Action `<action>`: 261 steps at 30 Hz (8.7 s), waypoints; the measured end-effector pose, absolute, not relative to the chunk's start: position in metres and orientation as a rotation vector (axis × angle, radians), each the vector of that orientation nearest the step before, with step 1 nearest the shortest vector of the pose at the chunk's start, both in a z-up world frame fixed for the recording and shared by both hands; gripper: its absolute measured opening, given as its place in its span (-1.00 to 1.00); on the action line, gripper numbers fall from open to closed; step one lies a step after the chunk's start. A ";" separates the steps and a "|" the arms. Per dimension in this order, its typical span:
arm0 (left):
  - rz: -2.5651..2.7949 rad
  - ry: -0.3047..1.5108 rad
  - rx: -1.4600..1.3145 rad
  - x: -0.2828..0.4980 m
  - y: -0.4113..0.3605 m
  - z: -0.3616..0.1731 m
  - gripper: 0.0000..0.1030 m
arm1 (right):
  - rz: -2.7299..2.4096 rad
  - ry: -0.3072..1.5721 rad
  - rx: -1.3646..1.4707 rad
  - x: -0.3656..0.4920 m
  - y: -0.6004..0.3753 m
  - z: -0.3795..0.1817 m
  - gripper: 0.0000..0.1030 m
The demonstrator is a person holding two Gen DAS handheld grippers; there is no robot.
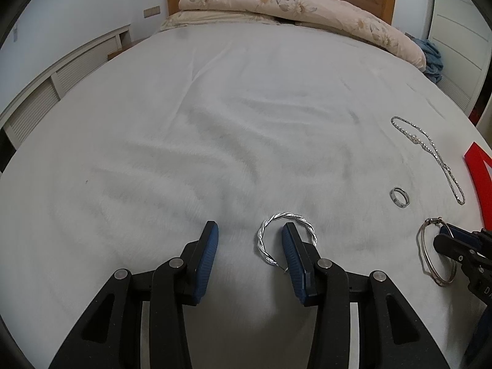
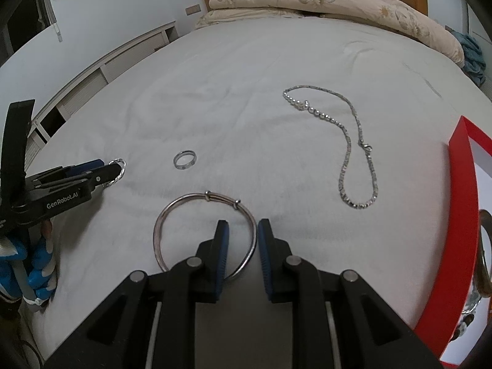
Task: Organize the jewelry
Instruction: 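Grasp the twisted silver hoop with the left tool while the right tool grasps the silver bangle, then carry the twisted hoop and silver bangle over the red box, then open both tools to release the hoop and bangle into the box, then withdraw both tools from the box toward the last ring and necklace, then grasp the small silver ring with the left tool while the right tool grasps the chain necklace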
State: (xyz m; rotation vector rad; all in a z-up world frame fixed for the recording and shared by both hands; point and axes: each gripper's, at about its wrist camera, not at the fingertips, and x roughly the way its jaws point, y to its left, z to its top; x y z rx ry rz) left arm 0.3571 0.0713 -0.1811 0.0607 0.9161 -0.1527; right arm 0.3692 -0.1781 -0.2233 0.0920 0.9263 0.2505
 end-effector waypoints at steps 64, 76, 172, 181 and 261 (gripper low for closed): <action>-0.350 0.775 0.166 0.211 -0.044 -0.042 -0.90 | -0.051 0.700 0.104 0.154 -0.308 -0.044 -0.95; -0.516 0.808 0.239 0.233 -0.168 -0.066 -0.90 | -0.106 0.707 0.147 0.186 -0.381 -0.072 -0.95; -0.508 0.705 0.213 0.156 -0.147 -0.004 -0.20 | -0.164 0.669 0.176 0.100 -0.380 -0.031 -0.27; -0.479 0.640 0.228 0.104 -0.109 0.023 -0.15 | -0.140 0.628 0.174 0.056 -0.346 -0.009 -0.26; -0.472 0.932 0.236 0.387 -0.036 -0.176 -0.61 | 0.100 1.090 0.127 0.425 -0.268 -0.197 0.01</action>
